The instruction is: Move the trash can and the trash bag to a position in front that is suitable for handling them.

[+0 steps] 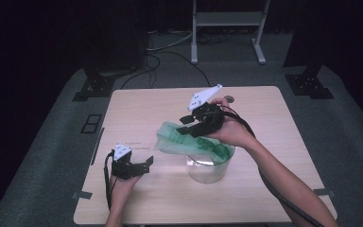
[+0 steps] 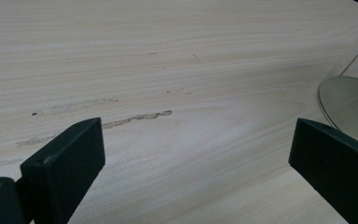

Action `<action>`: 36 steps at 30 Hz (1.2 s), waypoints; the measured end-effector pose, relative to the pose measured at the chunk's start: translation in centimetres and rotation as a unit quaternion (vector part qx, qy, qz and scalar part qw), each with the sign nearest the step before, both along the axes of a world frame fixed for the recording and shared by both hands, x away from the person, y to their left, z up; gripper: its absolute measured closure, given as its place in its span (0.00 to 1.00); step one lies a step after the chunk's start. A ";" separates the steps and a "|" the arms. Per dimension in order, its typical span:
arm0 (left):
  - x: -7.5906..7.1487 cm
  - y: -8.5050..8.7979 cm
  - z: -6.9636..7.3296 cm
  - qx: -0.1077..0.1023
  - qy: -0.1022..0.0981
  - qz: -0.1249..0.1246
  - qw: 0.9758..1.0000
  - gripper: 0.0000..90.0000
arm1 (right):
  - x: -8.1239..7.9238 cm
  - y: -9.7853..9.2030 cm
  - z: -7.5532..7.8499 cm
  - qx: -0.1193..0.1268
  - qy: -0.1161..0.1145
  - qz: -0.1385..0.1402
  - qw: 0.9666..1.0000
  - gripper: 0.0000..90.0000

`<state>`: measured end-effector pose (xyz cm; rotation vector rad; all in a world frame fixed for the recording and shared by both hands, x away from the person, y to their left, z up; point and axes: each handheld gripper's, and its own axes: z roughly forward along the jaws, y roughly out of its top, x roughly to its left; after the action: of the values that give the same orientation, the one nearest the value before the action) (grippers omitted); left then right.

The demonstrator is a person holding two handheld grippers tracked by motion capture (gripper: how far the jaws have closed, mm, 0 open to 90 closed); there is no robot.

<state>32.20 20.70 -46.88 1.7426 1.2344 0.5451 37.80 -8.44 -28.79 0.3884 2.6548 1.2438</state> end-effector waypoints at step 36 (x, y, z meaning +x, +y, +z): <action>0.0 -0.8 -0.1 0.005 0.003 -0.015 1.000 0.03 | -1.8 -12.6 -0.1 0.079 0.017 -0.077 0.994 1.00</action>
<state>32.23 19.90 -46.95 1.7707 1.2103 0.5296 36.03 -20.99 -28.89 0.6303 2.5053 1.4142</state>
